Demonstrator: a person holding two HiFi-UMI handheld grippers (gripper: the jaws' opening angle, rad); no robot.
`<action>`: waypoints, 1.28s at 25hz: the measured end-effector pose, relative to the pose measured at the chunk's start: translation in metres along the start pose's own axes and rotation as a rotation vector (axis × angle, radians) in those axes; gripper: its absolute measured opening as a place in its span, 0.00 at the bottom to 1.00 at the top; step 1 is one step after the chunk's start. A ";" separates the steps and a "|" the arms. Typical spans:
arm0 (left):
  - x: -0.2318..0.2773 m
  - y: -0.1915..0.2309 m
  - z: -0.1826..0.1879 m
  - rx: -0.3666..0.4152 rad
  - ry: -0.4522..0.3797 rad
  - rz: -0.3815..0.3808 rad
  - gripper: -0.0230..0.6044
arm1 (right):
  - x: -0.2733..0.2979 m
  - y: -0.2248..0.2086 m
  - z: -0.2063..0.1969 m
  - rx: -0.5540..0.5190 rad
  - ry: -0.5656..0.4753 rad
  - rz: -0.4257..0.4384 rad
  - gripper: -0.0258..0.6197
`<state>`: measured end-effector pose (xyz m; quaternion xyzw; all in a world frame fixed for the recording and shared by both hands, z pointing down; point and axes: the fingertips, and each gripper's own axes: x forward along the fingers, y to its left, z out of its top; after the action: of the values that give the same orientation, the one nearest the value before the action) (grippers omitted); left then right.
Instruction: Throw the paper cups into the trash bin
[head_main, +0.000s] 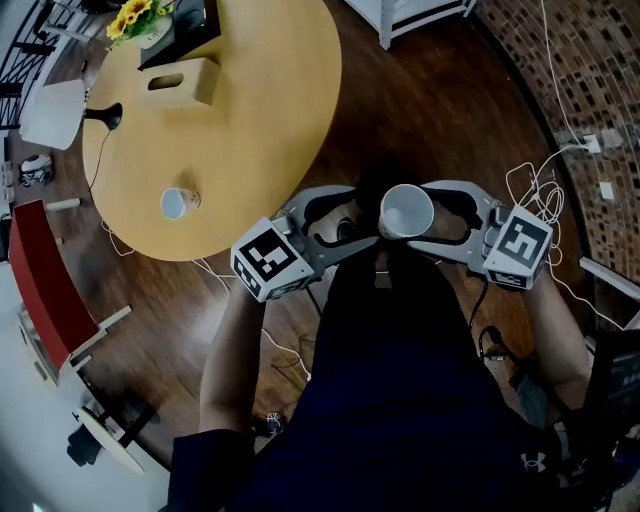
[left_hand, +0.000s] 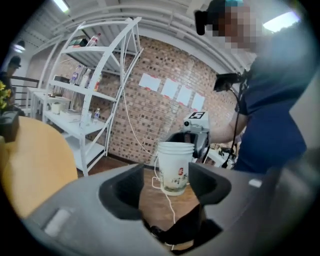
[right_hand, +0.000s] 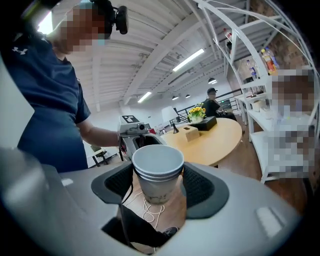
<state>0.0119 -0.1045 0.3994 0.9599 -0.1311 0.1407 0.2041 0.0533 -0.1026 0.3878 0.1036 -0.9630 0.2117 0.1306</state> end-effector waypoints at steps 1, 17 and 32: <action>0.005 0.004 -0.014 -0.011 0.018 0.017 0.49 | 0.001 -0.006 -0.016 0.025 0.009 -0.016 0.53; 0.034 0.042 -0.200 -0.363 0.062 0.342 0.41 | 0.102 -0.188 -0.386 0.177 0.275 -0.505 0.53; 0.050 0.086 -0.316 -0.450 0.053 0.354 0.39 | 0.230 -0.268 -0.572 0.136 0.485 -0.527 0.53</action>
<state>-0.0371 -0.0549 0.7234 0.8484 -0.3194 0.1666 0.3878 0.0233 -0.1251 1.0583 0.3036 -0.8280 0.2529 0.3979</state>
